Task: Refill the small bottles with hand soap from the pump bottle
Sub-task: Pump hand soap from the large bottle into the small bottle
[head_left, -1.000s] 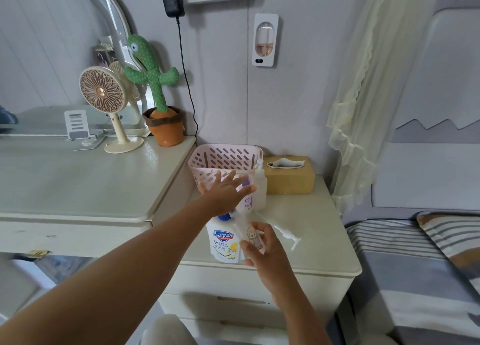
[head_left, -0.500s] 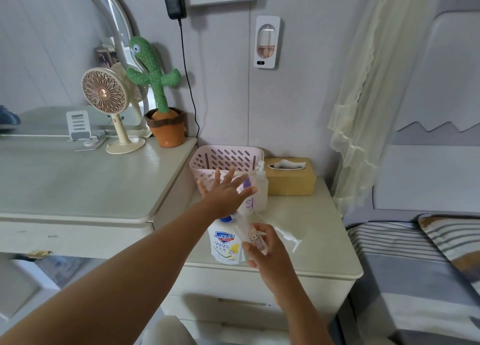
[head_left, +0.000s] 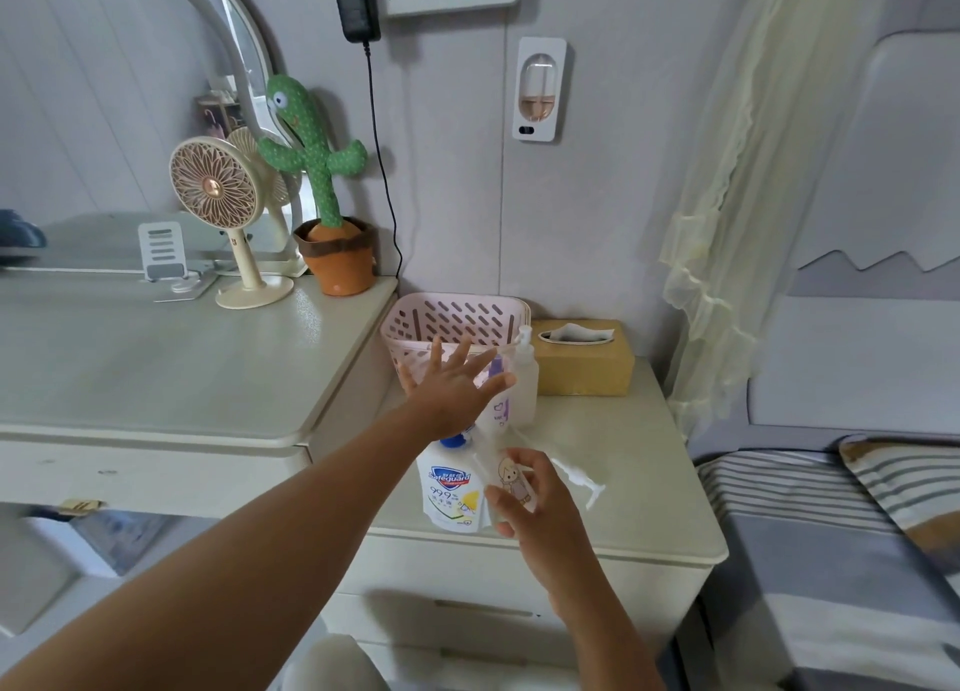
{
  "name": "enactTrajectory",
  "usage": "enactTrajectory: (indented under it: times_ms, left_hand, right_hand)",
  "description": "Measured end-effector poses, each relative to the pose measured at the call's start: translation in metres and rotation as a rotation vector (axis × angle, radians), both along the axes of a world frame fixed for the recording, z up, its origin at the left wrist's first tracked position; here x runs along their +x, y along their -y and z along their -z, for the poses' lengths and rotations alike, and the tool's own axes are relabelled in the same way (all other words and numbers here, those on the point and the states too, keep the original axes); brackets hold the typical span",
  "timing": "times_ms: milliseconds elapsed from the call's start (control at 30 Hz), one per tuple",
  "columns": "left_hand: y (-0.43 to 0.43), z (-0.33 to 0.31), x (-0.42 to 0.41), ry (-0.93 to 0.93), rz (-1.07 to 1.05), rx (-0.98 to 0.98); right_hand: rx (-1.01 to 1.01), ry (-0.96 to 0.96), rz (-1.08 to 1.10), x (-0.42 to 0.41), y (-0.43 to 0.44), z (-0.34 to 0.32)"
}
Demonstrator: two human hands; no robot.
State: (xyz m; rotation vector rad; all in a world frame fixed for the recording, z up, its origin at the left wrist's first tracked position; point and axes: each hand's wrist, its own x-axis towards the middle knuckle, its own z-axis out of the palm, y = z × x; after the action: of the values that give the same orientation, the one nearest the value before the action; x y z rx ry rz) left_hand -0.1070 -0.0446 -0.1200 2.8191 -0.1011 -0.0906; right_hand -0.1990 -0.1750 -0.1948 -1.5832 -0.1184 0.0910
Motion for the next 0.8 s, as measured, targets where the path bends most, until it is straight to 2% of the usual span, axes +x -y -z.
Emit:
enactTrajectory:
  times_ms: [333, 600, 700, 800]
  left_hand:
    - [0.01, -0.033, -0.02, 0.008, 0.096, 0.108]
    - [0.001, -0.005, -0.007, -0.013, 0.017, 0.04]
    - [0.005, -0.007, -0.011, -0.016, 0.084, 0.136]
    - [0.002, -0.01, -0.006, 0.014, 0.045, 0.024]
  right_hand:
    - [-0.003, 0.011, 0.013, 0.001, 0.001, -0.006]
    - [-0.002, -0.012, -0.001, -0.001, -0.001, -0.001]
    - [-0.003, -0.024, 0.005, -0.002, -0.001, 0.001]
    - [-0.002, -0.012, 0.006, -0.003, 0.001, -0.003]
